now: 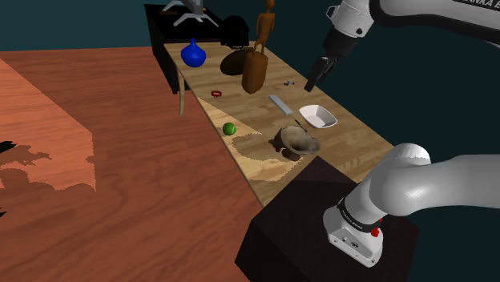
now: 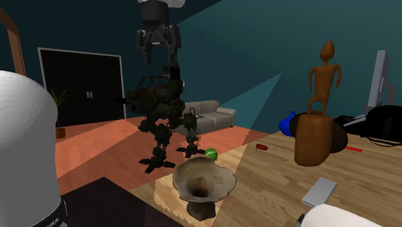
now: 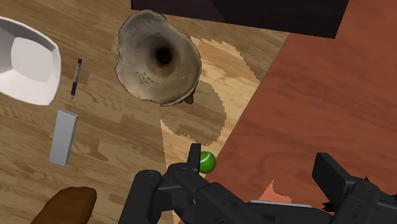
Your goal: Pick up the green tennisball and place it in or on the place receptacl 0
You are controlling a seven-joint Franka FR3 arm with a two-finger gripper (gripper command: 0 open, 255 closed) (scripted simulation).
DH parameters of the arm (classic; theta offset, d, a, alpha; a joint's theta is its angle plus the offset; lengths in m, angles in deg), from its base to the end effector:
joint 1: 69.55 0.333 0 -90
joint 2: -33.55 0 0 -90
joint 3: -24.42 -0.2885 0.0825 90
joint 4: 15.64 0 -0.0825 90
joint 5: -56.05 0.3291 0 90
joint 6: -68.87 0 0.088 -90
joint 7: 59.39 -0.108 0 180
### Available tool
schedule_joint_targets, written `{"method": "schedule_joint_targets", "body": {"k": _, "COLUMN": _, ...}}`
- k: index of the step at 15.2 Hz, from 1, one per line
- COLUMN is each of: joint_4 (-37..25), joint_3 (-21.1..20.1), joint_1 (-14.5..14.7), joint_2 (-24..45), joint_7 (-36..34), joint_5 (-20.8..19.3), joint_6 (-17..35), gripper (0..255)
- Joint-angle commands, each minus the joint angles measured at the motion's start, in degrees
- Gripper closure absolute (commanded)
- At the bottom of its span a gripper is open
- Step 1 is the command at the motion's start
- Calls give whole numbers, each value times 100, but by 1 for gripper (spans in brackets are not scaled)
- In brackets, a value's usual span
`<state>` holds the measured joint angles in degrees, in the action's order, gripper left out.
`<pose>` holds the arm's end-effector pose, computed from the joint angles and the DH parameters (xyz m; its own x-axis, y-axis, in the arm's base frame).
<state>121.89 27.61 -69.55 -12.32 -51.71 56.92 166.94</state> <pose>0.2809 -0.0189 0.5682 0.9892 0.0886 0.1171 0.0939 -0.9948 -0.0398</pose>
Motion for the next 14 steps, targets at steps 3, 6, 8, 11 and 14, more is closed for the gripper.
{"method": "schedule_joint_targets", "body": {"k": 3, "joint_4": 260, "joint_3": 35, "joint_1": 7, "joint_2": 151, "joint_7": 42, "joint_5": 12, "joint_6": 476, "gripper": 0}}
{"method": "schedule_joint_targets", "body": {"k": 6, "joint_4": 585, "joint_3": 90, "joint_1": 23, "joint_2": 457, "joint_7": 112, "joint_5": 41, "joint_6": 1205, "gripper": 0}}
{"method": "schedule_joint_targets", "body": {"k": 8, "joint_4": 756, "joint_3": 129, "joint_1": 41, "joint_2": 715, "joint_7": 165, "joint_5": 68, "joint_6": 1700, "gripper": 0}}
{"method": "schedule_joint_targets", "body": {"k": 11, "joint_4": 941, "joint_3": 193, "joint_1": 82, "joint_2": 1181, "joint_7": 257, "joint_5": 128, "joint_6": 2447, "gripper": 0}}
{"method": "schedule_joint_targets", "body": {"k": 14, "joint_4": 1035, "joint_3": 266, "joint_1": 144, "joint_2": 1735, "joint_7": 372, "joint_5": 220, "joint_6": 3191, "gripper": 0}}
